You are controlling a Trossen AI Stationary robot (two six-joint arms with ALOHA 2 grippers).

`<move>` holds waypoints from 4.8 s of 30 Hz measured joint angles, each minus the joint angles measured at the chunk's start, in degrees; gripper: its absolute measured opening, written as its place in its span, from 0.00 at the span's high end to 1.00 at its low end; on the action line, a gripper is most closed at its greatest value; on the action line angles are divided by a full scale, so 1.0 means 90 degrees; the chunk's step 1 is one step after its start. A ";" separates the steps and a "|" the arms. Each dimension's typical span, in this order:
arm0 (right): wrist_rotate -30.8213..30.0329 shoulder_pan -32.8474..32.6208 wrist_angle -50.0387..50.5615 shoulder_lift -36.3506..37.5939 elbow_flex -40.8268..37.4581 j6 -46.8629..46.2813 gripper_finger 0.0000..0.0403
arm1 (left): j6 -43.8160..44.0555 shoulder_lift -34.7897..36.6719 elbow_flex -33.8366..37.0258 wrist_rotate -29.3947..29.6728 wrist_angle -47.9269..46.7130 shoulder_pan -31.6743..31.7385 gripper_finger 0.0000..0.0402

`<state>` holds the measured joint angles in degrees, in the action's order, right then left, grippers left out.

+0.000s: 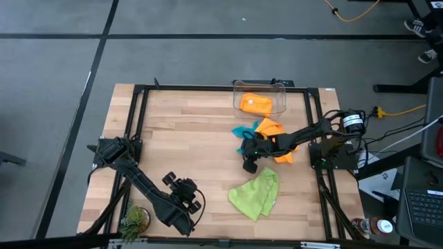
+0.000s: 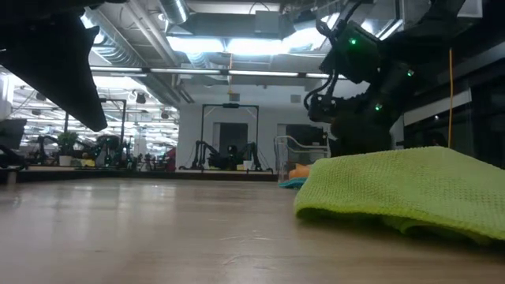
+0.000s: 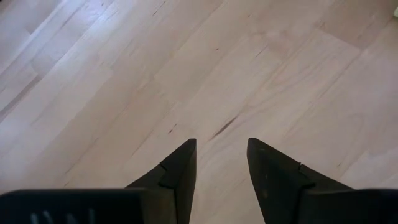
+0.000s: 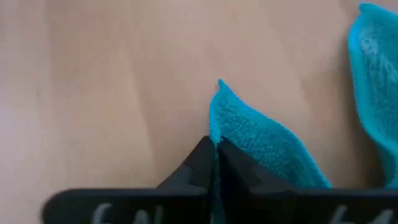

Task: Fold microfiber towels
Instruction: Fold the blue microfiber cloth

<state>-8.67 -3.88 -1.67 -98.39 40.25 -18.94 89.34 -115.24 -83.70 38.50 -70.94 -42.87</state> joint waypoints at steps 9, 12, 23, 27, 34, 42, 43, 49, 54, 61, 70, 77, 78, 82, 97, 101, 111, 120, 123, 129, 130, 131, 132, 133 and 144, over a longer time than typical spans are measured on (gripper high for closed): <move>-0.0065 -0.0783 0.1634 0.0524 0.1606 0.0993 0.99 | -0.0158 0.0000 0.0000 0.0000 0.0032 0.0000 0.66; -0.0295 -0.1150 0.2401 0.0801 0.2281 0.1349 0.99 | -0.0160 0.0000 0.0000 0.0000 0.0050 0.0021 0.66; -0.5048 -0.2223 0.6493 0.1922 0.4548 0.0680 1.00 | -0.0168 0.0000 0.0000 0.0024 0.0078 0.0012 0.66; -0.5928 -0.2497 0.6944 0.2189 0.4928 0.0360 1.00 | -0.0168 0.0000 0.0000 0.0024 0.0078 0.0012 0.66; -0.5998 -0.2731 0.6694 0.2357 0.5180 0.1148 1.00 | -0.0168 0.0000 0.0000 0.0024 0.0074 0.0011 0.66; -0.6157 -0.2740 0.5365 0.2375 0.5617 0.2568 1.00 | -0.0168 0.0000 0.0000 0.0024 0.0079 0.0012 0.66; -0.5828 -0.2687 0.5004 0.2375 0.5622 0.2861 1.00 | -0.0168 0.0000 0.0000 0.0024 0.0074 0.0012 0.66; -0.3591 -0.2114 0.4035 0.2196 0.5622 0.3287 1.00 | 0.0286 -0.0010 -0.0156 -0.0247 -0.0690 -0.0030 0.66; -0.1825 -0.1580 0.2698 0.1764 0.5620 0.3651 1.00 | 0.0691 -0.0010 -0.0752 -0.0395 -0.2117 -0.0330 0.66; 0.0982 -0.1015 0.1489 0.1366 0.5620 0.3710 1.00 | 0.0808 0.0211 -0.0868 -0.0329 -0.2118 -0.0674 0.66; 0.1552 -0.1006 0.1966 0.1047 0.5583 0.3452 1.00 | 0.0853 0.0192 -0.0612 0.0665 -0.1715 -0.0742 0.66; 0.1496 -0.1008 0.1757 0.1108 0.5583 0.3477 1.00 | -0.0987 0.0192 -0.0612 0.0745 -0.0659 -0.0334 0.61; 0.1467 -0.1008 0.1691 0.1123 0.5585 0.3474 1.00 | -0.1371 0.0192 -0.0612 0.0801 -0.0372 -0.0255 0.60; 0.1409 -0.1001 0.1669 0.1190 0.5588 0.3471 1.00 | -0.2720 0.0192 -0.0612 0.1209 0.0662 -0.0013 0.55; 0.0585 -0.0998 0.1526 0.1226 0.5588 0.3471 1.00 | -0.3494 0.0192 -0.0612 0.2611 0.1030 0.0273 0.50; 0.0631 -0.1020 0.1530 0.1226 0.5588 0.3461 1.00 | -0.3497 0.0192 -0.0612 0.2798 0.1022 0.0511 0.50; 0.0641 -0.1076 0.1877 0.1253 0.5588 0.3449 1.00 | -0.3488 0.0192 -0.0612 0.2651 0.0553 0.0675 0.51; 0.1144 -0.1103 0.1928 0.1492 0.5588 0.3434 1.00 | -0.3495 0.0192 -0.0612 0.2142 0.0062 0.0804 0.51; 0.1146 -0.1103 0.2136 0.1570 0.5588 0.3291 1.00 | -0.3495 0.0192 -0.0612 0.2162 -0.0043 0.0804 0.53; 0.1144 -0.1103 0.2392 0.1617 0.5588 0.3253 1.00 | -0.3498 0.0194 -0.0612 0.2284 0.0158 0.0733 0.61; 0.1144 -0.1103 0.2390 0.1615 0.5588 0.3265 1.00 | -0.3500 0.0194 -0.0612 0.2285 0.0220 0.0707 0.61; 0.1142 -0.1103 0.2390 0.1615 0.5588 0.3279 1.00 | -0.3501 0.0194 -0.0612 0.2273 0.0274 0.0679 0.61; 0.1141 -0.1103 0.2393 0.1615 0.5588 0.3280 1.00 | -0.3502 0.0194 -0.0612 0.2225 0.0365 0.0653 0.61; 0.1141 -0.1103 0.2410 0.1615 0.5588 0.3281 1.00 | -0.3501 0.0194 -0.0612 0.2152 0.0467 0.0626 0.61; 0.0923 -0.1100 0.2636 0.1671 0.5588 0.3314 1.00 | -0.3504 0.0194 -0.0612 0.1315 0.1112 0.0502 0.59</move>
<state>-0.36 -13.78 22.05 -83.35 90.54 10.88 57.80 -113.49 -89.21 50.33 -60.93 -38.35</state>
